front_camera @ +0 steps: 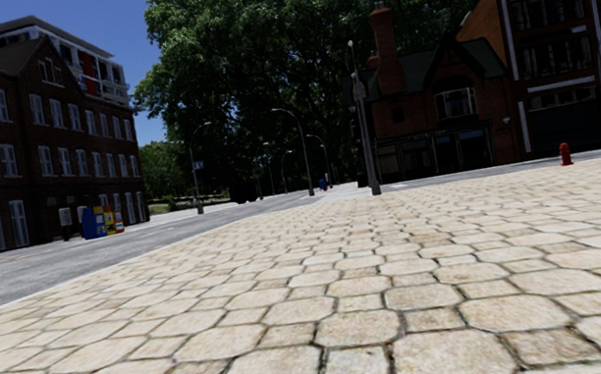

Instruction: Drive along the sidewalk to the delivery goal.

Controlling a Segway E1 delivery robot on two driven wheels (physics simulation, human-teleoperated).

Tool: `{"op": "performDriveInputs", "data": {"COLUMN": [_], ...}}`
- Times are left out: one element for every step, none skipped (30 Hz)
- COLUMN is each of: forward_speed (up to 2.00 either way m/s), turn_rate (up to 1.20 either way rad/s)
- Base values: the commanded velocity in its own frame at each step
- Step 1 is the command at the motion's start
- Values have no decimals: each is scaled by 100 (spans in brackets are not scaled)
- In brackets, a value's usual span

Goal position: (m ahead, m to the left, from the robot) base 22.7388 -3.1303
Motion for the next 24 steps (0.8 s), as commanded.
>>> {"op": "performDriveInputs", "data": {"forward_speed": [200, 200, 200, 200, 200, 200, 200, 200, 200, 200, 200, 200, 200, 200, 200, 200, 200, 200, 200, 200, 200, 200, 200, 200], "turn_rate": [0, 0, 0, 0, 0, 0, 0, 0, 0, 0, 0, 0, 0, 0, 0, 0, 0, 0, 0, 0, 0, 0, 0, 0]}}
